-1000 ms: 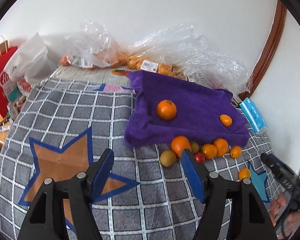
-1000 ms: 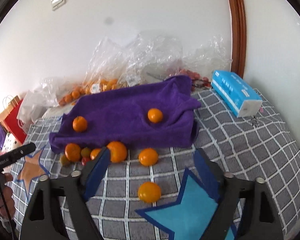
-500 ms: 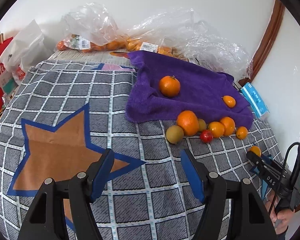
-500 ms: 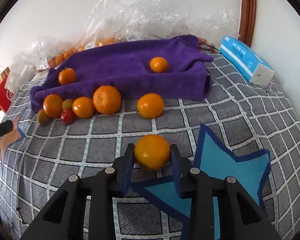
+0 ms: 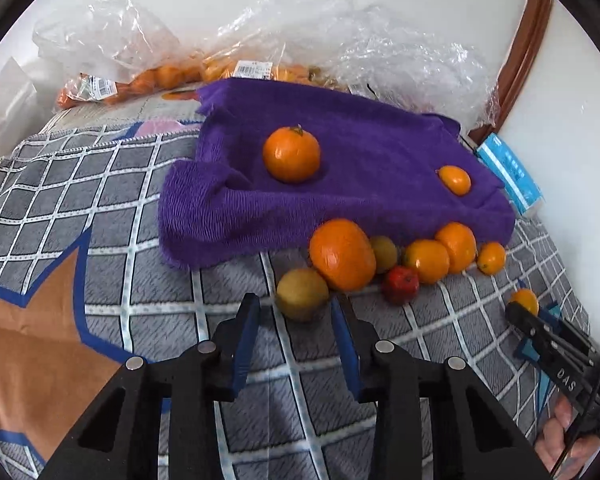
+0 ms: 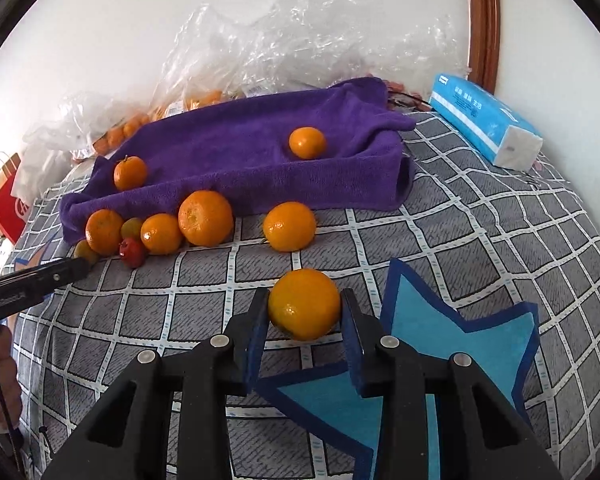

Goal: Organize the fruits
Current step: 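Grasp the yellow-green fruit with left tool while right tool grasps the round orange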

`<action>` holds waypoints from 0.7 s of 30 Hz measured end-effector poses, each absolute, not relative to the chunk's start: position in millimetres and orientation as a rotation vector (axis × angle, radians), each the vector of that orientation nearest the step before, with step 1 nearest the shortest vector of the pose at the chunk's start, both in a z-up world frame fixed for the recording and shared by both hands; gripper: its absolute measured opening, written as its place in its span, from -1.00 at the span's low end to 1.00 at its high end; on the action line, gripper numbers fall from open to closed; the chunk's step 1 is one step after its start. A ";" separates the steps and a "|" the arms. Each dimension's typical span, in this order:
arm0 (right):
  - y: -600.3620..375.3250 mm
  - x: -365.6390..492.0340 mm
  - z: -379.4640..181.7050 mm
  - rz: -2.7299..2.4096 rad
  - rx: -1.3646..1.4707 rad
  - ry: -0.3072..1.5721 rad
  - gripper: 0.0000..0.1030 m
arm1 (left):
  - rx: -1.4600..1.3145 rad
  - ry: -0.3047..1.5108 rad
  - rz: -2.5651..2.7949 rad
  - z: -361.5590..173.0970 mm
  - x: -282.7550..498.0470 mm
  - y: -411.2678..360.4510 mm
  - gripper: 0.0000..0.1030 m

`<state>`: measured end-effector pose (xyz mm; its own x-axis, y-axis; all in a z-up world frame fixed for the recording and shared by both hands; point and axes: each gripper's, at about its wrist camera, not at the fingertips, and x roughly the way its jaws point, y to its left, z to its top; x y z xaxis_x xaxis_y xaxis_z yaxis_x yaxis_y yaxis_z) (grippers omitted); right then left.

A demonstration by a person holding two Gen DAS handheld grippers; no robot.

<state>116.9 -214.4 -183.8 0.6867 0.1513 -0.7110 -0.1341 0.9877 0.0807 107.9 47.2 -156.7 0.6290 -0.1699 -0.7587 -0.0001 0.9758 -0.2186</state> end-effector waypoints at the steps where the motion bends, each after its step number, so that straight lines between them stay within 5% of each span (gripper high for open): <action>1: -214.3 118.0 -184.5 0.157 0.023 0.803 -0.33 | -0.215 0.888 -0.109 -157.7 110.1 47.6 -0.41; 21: -218.6 121.1 -187.3 0.153 0.051 0.814 -0.33 | -0.153 0.846 -0.097 -162.7 82.9 57.1 -0.49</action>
<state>121.1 -218.6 -187.3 0.6761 0.1561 -0.7201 -0.1167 0.9876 0.1045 82.9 57.1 -162.7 0.6596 -0.1465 -0.7372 0.0250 0.9845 -0.1733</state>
